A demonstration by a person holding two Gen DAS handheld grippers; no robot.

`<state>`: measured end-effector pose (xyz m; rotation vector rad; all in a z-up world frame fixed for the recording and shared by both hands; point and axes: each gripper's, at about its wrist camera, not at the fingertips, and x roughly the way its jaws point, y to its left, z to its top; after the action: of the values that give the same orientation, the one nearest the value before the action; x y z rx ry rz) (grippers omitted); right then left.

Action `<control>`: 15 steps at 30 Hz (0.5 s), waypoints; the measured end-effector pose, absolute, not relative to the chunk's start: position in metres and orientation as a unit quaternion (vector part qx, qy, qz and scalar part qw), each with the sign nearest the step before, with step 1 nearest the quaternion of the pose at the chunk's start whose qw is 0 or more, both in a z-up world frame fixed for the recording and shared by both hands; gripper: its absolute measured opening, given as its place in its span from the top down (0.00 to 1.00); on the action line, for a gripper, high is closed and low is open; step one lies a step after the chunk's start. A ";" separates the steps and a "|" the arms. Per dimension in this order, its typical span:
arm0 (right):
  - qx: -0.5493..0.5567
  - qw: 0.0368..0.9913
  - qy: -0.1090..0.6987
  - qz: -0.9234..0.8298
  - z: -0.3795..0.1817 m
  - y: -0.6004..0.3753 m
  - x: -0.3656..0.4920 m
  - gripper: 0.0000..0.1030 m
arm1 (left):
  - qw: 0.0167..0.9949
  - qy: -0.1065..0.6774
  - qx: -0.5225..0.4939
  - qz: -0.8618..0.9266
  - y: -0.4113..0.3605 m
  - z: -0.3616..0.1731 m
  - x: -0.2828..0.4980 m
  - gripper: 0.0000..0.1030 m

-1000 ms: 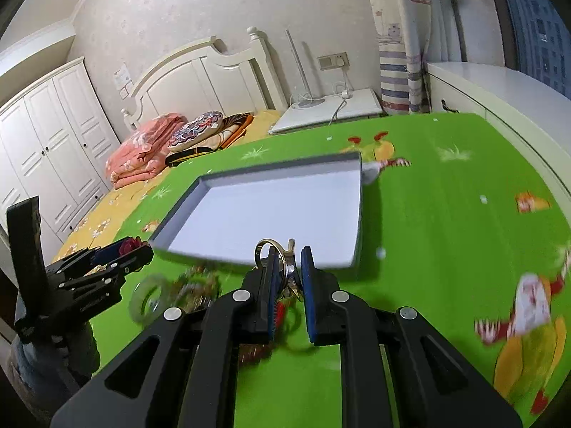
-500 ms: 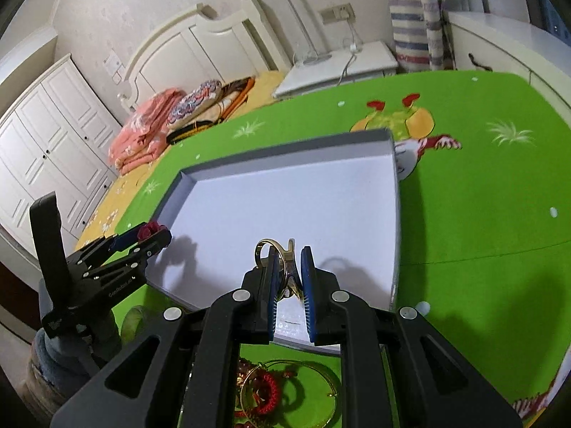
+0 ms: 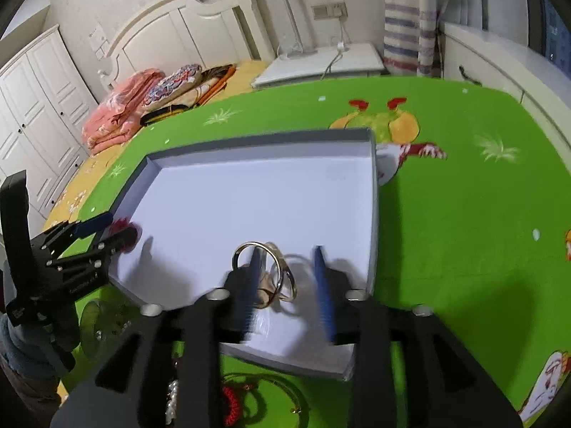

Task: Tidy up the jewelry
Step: 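Carry the red rose into the tray with the left tool while the right tool carries gold rings there, then withdraw both tools from the tray back toward the jewelry pile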

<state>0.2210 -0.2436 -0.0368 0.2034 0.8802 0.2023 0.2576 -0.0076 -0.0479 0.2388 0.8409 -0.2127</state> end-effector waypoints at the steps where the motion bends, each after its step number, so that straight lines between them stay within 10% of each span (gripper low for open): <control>1: 0.096 0.899 0.415 0.101 -0.034 -0.244 0.220 0.51 | 0.903 0.399 0.118 -0.106 -0.009 -0.046 0.255 0.24; 15: 0.102 0.931 0.342 0.080 0.013 -0.252 0.163 0.41 | 0.959 0.273 0.040 -0.068 0.037 0.011 0.176 0.08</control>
<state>0.1627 -0.2525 0.0133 0.2079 0.7005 0.1635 0.1756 0.0366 0.0105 0.0810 0.5531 -0.1373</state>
